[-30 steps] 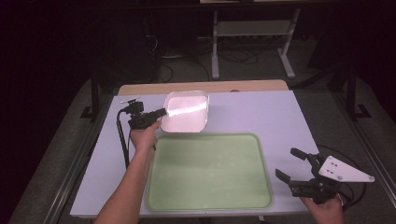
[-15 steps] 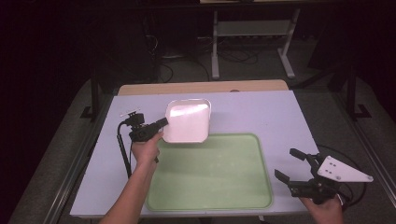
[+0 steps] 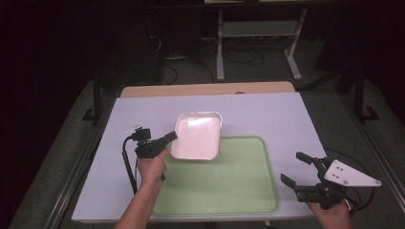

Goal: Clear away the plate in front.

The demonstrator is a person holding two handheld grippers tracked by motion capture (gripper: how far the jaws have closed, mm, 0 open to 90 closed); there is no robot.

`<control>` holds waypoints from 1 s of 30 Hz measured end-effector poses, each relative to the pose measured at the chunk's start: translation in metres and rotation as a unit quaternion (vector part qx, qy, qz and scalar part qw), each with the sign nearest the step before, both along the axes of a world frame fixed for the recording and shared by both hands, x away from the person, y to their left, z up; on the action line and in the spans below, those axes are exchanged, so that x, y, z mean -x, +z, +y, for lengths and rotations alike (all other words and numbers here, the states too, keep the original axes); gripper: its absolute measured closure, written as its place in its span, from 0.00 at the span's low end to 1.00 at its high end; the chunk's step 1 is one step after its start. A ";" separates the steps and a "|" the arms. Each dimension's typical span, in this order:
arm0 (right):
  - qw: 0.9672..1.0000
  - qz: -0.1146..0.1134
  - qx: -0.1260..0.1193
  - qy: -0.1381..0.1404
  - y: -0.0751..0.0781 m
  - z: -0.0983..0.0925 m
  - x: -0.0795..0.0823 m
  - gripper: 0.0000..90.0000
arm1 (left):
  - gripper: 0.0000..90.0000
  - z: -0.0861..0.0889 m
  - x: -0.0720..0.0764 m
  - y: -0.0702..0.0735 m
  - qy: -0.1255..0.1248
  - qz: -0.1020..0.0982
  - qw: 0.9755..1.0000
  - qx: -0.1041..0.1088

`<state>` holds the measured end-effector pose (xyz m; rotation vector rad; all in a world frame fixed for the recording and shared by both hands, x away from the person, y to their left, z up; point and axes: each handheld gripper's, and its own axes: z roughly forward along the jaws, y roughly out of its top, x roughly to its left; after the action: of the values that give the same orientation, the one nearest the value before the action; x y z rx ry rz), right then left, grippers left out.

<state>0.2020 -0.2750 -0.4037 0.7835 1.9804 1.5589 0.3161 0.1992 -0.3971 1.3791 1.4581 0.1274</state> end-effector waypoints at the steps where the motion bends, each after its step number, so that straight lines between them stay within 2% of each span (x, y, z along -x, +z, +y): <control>1: 1.000 0.000 0.001 0.000 0.000 0.000 0.000 0.16 | 0.99 -0.001 0.002 -0.002 0.001 0.001 1.000 0.001; 6: 1.000 0.000 0.003 0.001 0.000 0.002 0.000 0.16 | 0.99 -0.007 0.013 -0.009 -0.002 0.005 1.000 0.012; 13: 1.000 -0.002 0.004 0.002 0.001 0.002 0.000 0.16 | 0.99 -0.017 0.030 -0.014 0.003 0.011 1.000 -0.003; 22: 1.000 -0.003 0.006 0.004 0.001 0.002 0.001 0.16 | 0.99 -0.024 0.046 -0.021 0.007 0.020 1.000 0.008; 28: 1.000 -0.006 0.006 0.007 0.002 0.002 0.001 0.16 | 0.99 -0.030 0.058 -0.028 0.021 0.026 0.999 -0.034; 30: 1.000 -0.005 0.006 0.008 0.002 0.002 0.001 0.16 | 0.99 -0.032 0.059 -0.030 0.020 0.030 0.999 -0.039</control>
<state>0.2006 -0.2725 -0.4021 0.7554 1.9908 1.5547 0.2572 0.1676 -0.4271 1.4270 1.5450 0.1706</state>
